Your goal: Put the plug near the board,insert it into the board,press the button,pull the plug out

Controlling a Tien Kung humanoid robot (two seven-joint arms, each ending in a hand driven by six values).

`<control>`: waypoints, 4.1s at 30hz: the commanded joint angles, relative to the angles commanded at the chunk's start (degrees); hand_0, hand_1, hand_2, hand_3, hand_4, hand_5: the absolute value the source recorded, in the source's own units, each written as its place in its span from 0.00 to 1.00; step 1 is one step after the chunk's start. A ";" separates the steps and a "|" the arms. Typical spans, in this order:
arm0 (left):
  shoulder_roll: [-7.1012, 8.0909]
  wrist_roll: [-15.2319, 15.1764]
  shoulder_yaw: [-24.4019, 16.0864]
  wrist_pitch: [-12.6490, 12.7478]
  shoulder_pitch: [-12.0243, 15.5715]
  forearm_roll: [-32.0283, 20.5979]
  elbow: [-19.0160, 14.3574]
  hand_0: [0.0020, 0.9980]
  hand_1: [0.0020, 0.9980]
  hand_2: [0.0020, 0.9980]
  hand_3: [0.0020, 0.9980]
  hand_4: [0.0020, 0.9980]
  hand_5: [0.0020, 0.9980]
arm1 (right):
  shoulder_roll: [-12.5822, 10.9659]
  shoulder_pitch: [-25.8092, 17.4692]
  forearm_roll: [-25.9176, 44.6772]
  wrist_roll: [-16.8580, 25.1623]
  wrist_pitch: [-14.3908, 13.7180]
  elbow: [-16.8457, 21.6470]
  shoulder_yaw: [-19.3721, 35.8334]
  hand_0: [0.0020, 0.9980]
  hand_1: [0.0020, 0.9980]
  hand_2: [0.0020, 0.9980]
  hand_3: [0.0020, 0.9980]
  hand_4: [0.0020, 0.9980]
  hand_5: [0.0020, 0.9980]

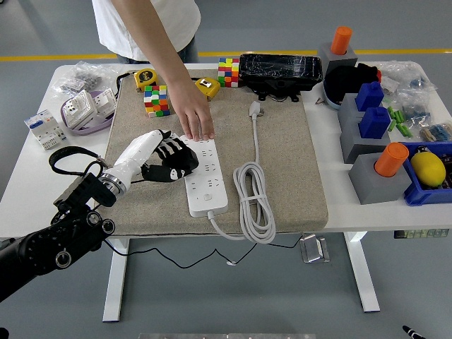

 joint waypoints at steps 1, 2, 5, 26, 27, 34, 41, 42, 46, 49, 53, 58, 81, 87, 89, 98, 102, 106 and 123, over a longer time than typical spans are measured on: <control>0.00 0.09 0.11 -0.06 -0.07 -0.01 0.17 0.40 0.45 0.47 0.54 0.73 0.00 | -0.01 0.02 0.00 0.01 0.01 0.02 0.01 0.61 0.64 0.65 0.55 0.94 0.48; 0.04 0.18 0.22 -0.19 -0.12 -0.10 0.34 0.40 0.45 0.47 0.54 0.73 0.00 | -0.02 0.04 0.01 0.02 0.00 0.03 0.04 0.61 0.64 0.65 0.55 0.94 0.48; 0.26 0.24 0.52 -0.75 -0.16 -0.34 0.65 0.40 0.45 0.47 0.55 0.73 0.00 | -0.02 0.04 -0.02 0.01 0.01 0.04 0.12 0.61 0.64 0.65 0.55 0.94 0.48; 0.95 -0.27 0.70 -2.14 0.09 0.38 0.34 0.42 0.46 0.48 0.55 0.73 0.00 | -0.03 0.05 -0.02 0.09 -0.02 -0.01 0.10 0.61 0.64 0.65 0.55 0.95 0.48; 0.90 -0.11 0.77 -1.86 0.04 0.60 0.48 0.42 0.46 0.48 0.55 0.73 0.00 | -0.03 0.06 0.00 0.12 -0.03 -0.01 0.03 0.61 0.64 0.65 0.55 0.95 0.48; 0.97 0.83 0.72 -1.53 0.08 1.09 1.00 0.42 0.47 0.49 0.55 0.73 0.00 | -0.01 0.04 0.08 0.19 -0.05 0.04 -0.07 0.61 0.64 0.65 0.55 0.95 0.48; 1.13 0.80 0.87 -2.04 -0.05 1.55 1.08 0.42 0.47 0.48 0.55 0.74 0.00 | -0.04 0.10 0.06 0.21 -0.07 0.04 0.03 0.61 0.64 0.65 0.55 0.95 0.48; 1.15 0.78 0.89 -2.23 -0.05 1.64 1.11 0.42 0.47 0.48 0.55 0.74 0.00 | -0.03 0.10 0.05 0.21 -0.08 0.04 0.07 0.61 0.64 0.65 0.55 0.95 0.48; 1.20 0.39 0.99 -3.10 -0.06 1.46 1.08 0.42 0.47 0.48 0.55 0.74 0.00 | -0.02 0.09 0.04 0.24 -0.08 0.05 0.08 0.61 0.64 0.65 0.55 0.95 0.48; 1.20 0.20 1.11 -3.29 -0.09 1.46 1.07 0.42 0.47 0.48 0.55 0.73 0.00 | -0.03 0.10 0.07 0.25 -0.07 0.06 0.03 0.61 0.64 0.65 0.55 0.95 0.48; 1.07 0.58 1.16 -2.88 -0.14 1.84 1.28 0.43 0.47 0.49 0.55 0.73 0.00 | -0.04 0.10 0.07 0.26 -0.09 0.07 0.00 0.61 0.64 0.65 0.55 0.95 0.48; 1.15 0.51 0.78 -3.27 -0.18 1.30 1.50 0.43 0.47 0.49 0.55 0.73 0.00 | -0.06 0.14 0.05 0.25 -0.07 0.07 -0.01 0.61 0.64 0.65 0.55 0.95 0.48; 1.53 -2.58 -2.35 -2.98 0.86 -1.45 -0.28 0.68 0.69 0.71 0.73 1.00 0.38 | -0.02 0.16 -0.05 0.34 0.01 0.10 0.22 0.61 0.64 0.64 0.55 0.95 0.48; 2.03 -3.83 -5.57 1.42 3.26 -4.52 -6.20 0.67 0.69 0.71 0.73 1.00 0.54 | -0.04 0.11 -0.12 0.33 0.01 0.09 0.15 0.61 0.64 0.64 0.55 0.95 0.48; 2.48 -2.26 -6.43 3.66 4.81 -4.10 -9.19 0.67 0.70 0.71 0.73 0.98 0.56 | -0.07 0.12 -0.14 0.35 0.00 0.10 0.06 0.61 0.64 0.64 0.55 0.95 0.48; 3.66 9.25 -7.59 7.73 12.39 2.37 -19.45 0.73 0.76 0.76 0.77 0.88 0.61 | -0.01 0.15 -0.20 0.40 -0.02 0.08 -0.30 0.61 0.64 0.64 0.55 0.95 0.48; 3.80 11.70 -6.91 8.93 14.67 4.80 -20.96 0.75 0.78 0.78 0.78 0.87 0.62 | 0.01 0.21 -0.22 0.49 -0.06 0.10 -0.29 0.61 0.64 0.64 0.55 0.95 0.48; 4.46 12.89 -5.43 9.41 15.04 6.26 -21.05 0.75 0.78 0.78 0.78 0.87 0.62 | -0.04 0.26 -0.34 0.51 -0.07 0.17 -0.26 0.61 0.64 0.64 0.55 0.95 0.48; 4.26 15.91 -3.04 7.87 15.21 6.86 -21.59 0.75 0.78 0.78 0.78 0.83 0.64 | -0.17 0.25 -0.33 0.59 -0.09 0.35 -0.26 0.61 0.64 0.64 0.55 0.95 0.48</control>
